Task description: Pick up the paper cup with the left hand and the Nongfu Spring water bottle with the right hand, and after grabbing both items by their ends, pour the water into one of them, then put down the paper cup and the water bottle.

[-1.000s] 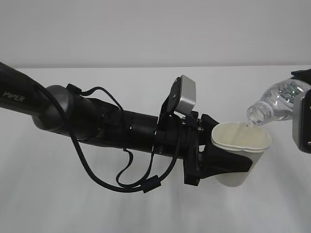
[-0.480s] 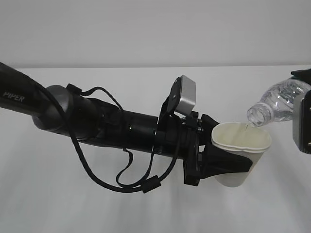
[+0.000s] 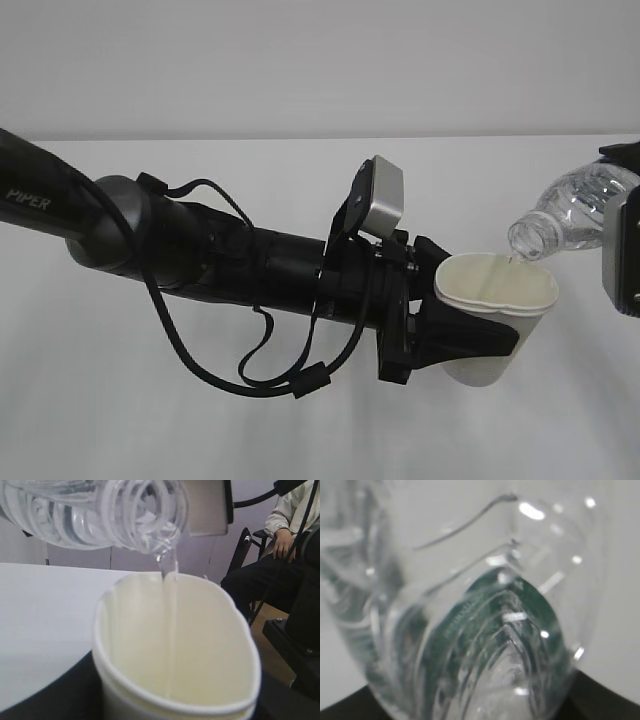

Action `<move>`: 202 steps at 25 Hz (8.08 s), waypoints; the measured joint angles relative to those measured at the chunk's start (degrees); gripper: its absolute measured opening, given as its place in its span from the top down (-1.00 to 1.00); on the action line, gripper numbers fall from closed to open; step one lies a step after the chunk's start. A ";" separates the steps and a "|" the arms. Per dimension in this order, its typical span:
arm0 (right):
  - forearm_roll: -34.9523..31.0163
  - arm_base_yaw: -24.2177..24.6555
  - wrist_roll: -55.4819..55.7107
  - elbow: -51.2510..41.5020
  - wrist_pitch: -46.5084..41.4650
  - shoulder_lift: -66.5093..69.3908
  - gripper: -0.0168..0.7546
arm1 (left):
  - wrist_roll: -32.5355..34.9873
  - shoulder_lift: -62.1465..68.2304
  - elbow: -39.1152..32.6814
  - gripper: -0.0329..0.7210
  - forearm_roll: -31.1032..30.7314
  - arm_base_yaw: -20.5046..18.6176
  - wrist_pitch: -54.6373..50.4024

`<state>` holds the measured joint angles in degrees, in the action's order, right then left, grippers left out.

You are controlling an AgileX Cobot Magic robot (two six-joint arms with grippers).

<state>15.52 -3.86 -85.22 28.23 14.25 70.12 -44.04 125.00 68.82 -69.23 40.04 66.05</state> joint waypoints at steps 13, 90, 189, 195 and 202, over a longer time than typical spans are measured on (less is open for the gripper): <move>0.00 0.00 -0.28 0.00 0.00 0.00 -0.12 | 0.00 0.00 0.00 -0.23 0.00 0.00 0.00; 0.00 0.00 -3.64 0.13 0.20 0.00 -0.12 | 0.00 0.00 0.00 -0.23 -1.26 0.00 0.00; 0.00 0.00 -7.50 0.15 0.41 0.00 -0.12 | 0.00 0.48 0.00 -0.23 -2.45 0.00 -0.12; 0.00 0.00 -7.50 0.15 0.41 0.00 -0.12 | 0.00 0.48 0.00 -0.23 -2.57 0.00 -0.19; 0.00 0.00 -7.62 0.39 0.41 0.00 -0.12 | 0.00 0.48 0.00 -0.23 -2.57 0.00 -0.37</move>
<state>15.52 -3.86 -92.84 28.61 14.66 70.12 -44.04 125.48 68.82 -71.80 40.04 65.68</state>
